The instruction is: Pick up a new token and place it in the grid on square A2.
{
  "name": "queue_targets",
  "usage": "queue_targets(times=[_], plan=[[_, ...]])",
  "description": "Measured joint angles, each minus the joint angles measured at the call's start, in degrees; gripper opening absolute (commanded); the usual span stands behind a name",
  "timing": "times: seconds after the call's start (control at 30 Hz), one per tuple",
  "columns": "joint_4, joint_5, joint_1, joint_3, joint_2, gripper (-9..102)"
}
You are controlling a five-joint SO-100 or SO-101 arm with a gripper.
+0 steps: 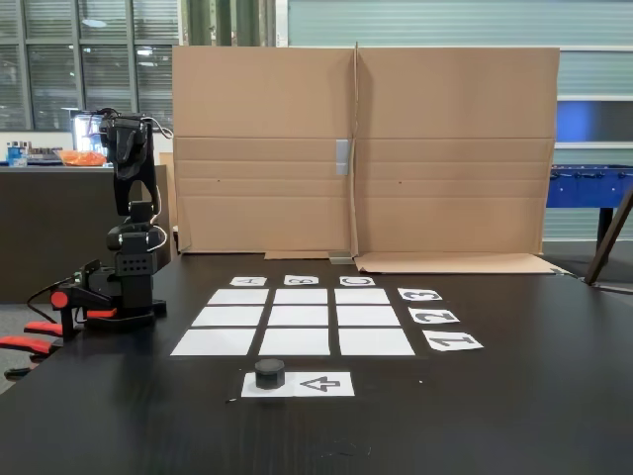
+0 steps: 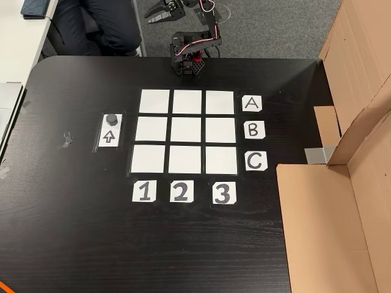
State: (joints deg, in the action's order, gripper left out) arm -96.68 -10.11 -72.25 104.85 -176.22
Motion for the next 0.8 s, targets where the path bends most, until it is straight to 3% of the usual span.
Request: queue_targets(times=[0.13,0.8], plan=[[-1.1,0.1,-0.7,-1.0,8.3,24],[-1.2,-0.5,-0.9,-1.5,14.0,25]])
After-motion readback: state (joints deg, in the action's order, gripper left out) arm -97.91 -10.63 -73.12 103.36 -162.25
